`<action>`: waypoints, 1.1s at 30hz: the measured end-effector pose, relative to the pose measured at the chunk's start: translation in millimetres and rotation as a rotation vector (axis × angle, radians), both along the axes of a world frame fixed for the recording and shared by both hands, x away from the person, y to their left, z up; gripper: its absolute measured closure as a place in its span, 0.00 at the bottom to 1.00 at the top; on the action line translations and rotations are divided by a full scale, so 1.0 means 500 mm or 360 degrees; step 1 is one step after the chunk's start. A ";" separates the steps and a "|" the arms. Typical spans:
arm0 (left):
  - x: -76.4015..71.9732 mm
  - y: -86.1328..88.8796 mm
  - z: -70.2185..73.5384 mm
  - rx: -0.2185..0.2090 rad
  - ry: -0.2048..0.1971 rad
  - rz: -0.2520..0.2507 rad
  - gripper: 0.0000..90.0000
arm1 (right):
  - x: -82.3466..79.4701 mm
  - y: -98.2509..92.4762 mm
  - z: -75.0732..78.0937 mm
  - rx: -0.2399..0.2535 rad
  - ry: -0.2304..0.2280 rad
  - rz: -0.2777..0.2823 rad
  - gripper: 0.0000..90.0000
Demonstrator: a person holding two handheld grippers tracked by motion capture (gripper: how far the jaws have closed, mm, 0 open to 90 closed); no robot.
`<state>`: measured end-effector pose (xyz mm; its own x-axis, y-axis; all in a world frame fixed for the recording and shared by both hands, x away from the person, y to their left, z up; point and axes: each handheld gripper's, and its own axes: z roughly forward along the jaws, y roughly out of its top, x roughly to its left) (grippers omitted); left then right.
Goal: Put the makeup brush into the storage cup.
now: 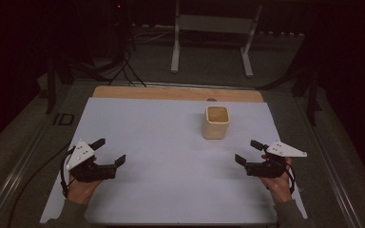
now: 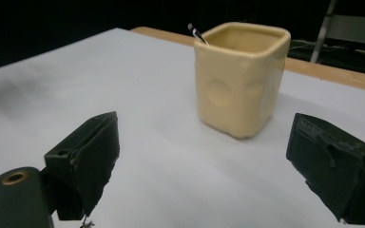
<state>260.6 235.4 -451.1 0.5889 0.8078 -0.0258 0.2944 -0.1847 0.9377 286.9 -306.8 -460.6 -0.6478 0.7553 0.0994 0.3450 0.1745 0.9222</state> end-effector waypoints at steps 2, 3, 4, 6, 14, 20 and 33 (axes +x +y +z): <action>-0.002 0.004 -0.001 0.0004 0.0003 0.0004 0.08 | -0.005 -0.006 -0.006 -0.0004 0.0002 -0.0003 0.11; -0.002 0.006 -0.002 0.0003 0.0004 0.0006 0.08 | -0.008 -0.009 -0.009 -0.0009 0.0000 -0.0004 0.11; -0.003 0.008 -0.002 0.0003 0.0007 0.0012 0.08 | -0.010 -0.010 -0.010 -0.0006 -0.0001 -0.0004 0.11; -0.005 0.013 -0.003 0.0000 0.0006 0.0019 0.08 | -0.016 -0.013 -0.014 0.0001 -0.0008 0.0000 0.11; -0.015 0.030 -0.008 0.0007 0.0009 0.0047 0.08 | -0.041 -0.032 -0.020 0.0034 -0.0048 -0.0007 0.11; -0.022 0.039 -0.010 0.0013 0.0009 0.0063 0.08 | -0.054 -0.041 -0.028 0.0033 -0.0052 -0.0003 0.11; -0.043 0.054 -0.014 0.0012 0.0000 0.0074 0.06 | -0.088 -0.049 -0.026 0.0039 -0.0125 0.0048 0.11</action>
